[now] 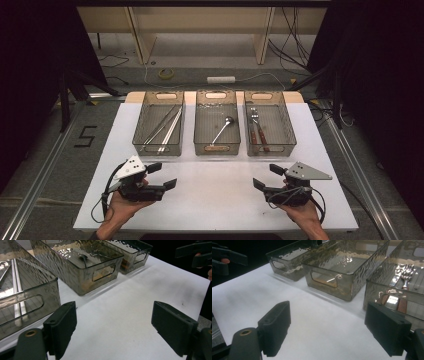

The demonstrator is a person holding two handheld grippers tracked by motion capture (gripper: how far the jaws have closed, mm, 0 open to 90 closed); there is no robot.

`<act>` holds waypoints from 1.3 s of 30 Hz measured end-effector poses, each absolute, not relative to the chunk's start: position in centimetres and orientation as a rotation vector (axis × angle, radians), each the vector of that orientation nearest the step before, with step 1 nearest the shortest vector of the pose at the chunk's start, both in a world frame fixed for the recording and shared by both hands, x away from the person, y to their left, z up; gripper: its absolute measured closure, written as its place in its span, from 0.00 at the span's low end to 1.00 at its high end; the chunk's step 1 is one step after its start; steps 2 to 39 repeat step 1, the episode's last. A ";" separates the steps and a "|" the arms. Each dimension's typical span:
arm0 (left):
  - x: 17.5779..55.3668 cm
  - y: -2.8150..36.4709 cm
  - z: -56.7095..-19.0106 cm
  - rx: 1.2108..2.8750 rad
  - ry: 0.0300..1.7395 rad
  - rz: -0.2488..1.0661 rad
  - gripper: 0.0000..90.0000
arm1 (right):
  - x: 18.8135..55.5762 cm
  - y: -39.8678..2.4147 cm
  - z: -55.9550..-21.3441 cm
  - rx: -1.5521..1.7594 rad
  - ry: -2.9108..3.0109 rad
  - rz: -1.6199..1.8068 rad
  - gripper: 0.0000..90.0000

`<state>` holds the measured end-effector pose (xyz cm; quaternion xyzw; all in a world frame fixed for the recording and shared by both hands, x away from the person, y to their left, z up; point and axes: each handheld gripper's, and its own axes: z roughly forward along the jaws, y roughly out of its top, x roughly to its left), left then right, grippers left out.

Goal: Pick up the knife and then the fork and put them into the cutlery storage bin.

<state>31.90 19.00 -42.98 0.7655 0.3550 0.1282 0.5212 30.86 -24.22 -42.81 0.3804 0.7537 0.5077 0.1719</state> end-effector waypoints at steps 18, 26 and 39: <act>31.9 19.0 -43.0 1.834 0.851 0.307 0.22 | 30.9 -24.2 -42.8 1.080 2.138 1.442 0.24; 31.9 19.0 -43.0 1.834 0.851 0.307 0.22 | 30.9 -24.2 -42.8 1.080 2.138 1.442 0.24; 31.9 19.0 -43.0 1.834 0.851 0.307 0.22 | 30.9 -24.2 -42.8 1.080 2.138 1.442 0.24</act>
